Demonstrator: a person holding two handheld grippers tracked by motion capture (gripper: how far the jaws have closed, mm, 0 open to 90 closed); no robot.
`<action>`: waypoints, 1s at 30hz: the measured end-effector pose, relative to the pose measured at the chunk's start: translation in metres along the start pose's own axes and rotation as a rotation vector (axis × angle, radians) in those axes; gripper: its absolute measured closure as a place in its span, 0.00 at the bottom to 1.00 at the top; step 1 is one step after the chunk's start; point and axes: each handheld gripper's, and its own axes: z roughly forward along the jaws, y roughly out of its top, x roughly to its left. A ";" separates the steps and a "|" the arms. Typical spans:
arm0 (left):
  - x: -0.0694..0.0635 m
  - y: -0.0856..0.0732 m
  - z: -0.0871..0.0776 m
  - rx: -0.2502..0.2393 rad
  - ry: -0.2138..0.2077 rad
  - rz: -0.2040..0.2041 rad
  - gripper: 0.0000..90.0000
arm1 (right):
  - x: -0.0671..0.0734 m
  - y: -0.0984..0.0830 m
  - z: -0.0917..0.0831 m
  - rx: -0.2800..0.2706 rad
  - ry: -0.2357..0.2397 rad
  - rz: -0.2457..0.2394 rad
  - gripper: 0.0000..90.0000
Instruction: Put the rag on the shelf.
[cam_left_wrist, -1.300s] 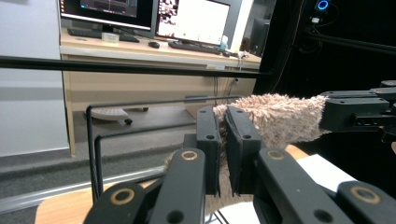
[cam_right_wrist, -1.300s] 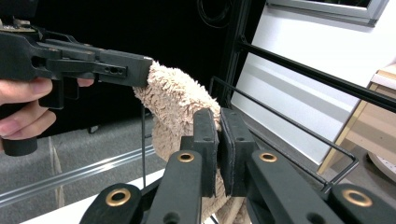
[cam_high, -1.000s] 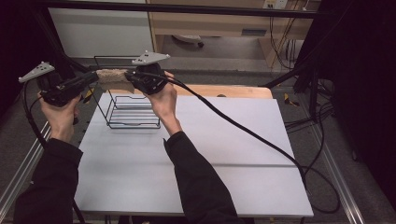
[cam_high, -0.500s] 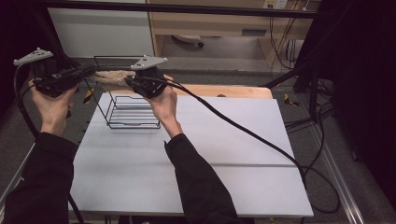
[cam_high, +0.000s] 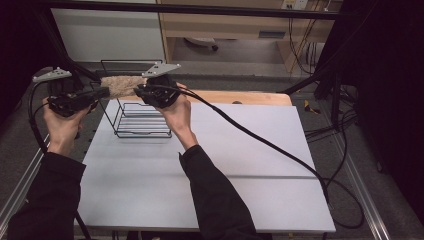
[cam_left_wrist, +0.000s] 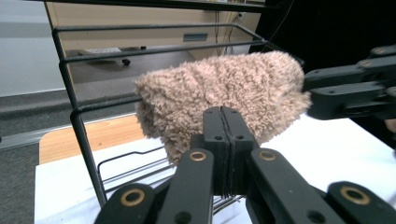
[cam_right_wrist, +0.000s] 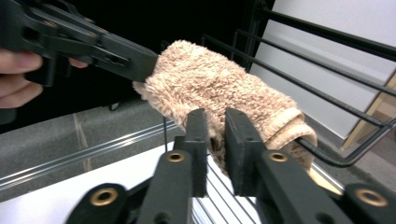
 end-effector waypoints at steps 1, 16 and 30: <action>0.000 -0.001 0.001 0.001 0.001 -0.002 0.99 | 0.000 0.000 0.000 0.000 0.000 0.000 0.86; 0.007 -0.014 0.014 0.021 0.029 0.011 0.99 | -0.007 -0.009 0.005 0.060 0.008 0.069 0.99; 0.010 -0.019 0.022 0.000 0.042 0.003 0.96 | -0.015 -0.017 0.011 0.054 -0.008 0.094 0.99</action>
